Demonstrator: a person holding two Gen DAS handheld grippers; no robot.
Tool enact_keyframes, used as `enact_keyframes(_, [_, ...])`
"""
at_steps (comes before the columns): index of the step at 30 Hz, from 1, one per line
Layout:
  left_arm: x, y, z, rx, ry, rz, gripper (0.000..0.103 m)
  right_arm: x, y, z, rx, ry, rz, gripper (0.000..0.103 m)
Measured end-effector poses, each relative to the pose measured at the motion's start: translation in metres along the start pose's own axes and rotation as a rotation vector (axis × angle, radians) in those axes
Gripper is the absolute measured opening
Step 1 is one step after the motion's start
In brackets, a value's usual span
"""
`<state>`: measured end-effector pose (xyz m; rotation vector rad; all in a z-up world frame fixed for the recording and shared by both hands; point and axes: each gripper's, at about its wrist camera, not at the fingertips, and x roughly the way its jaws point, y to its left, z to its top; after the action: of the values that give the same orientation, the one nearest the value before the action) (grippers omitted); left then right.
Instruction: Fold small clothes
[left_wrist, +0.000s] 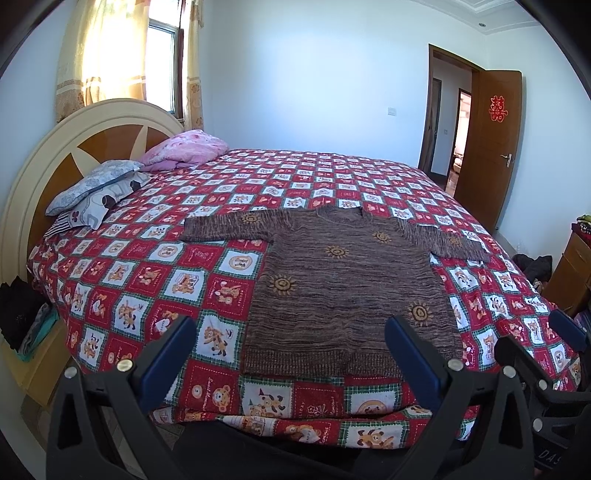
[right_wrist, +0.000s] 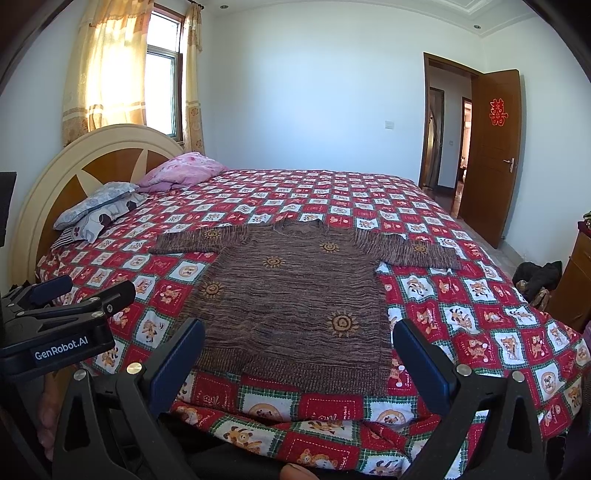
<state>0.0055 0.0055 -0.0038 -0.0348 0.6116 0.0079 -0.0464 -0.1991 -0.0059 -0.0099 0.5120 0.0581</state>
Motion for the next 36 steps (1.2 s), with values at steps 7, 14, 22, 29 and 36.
enact_keyframes(7, [0.001,0.0,-0.001,-0.003,0.003,0.0,0.103,0.0,0.0,0.0,0.0,0.0,0.0,0.102])
enact_keyframes(14, [0.002,-0.001,-0.002,-0.005,0.004,-0.001,0.103,0.002,-0.002,-0.001,0.008,0.012,0.003,0.102])
enact_keyframes(22, [0.003,-0.001,-0.003,-0.004,0.006,-0.001,0.103,0.003,-0.003,0.0,0.014,0.02,0.003,0.102])
enact_keyframes(29, [0.003,-0.001,-0.003,-0.005,0.009,-0.002,0.103,0.006,-0.004,0.0,0.017,0.026,0.006,0.102])
enact_keyframes(36, [0.011,-0.006,-0.011,0.011,0.013,0.009,0.103,0.02,-0.005,-0.002,0.017,0.048,0.003,0.102])
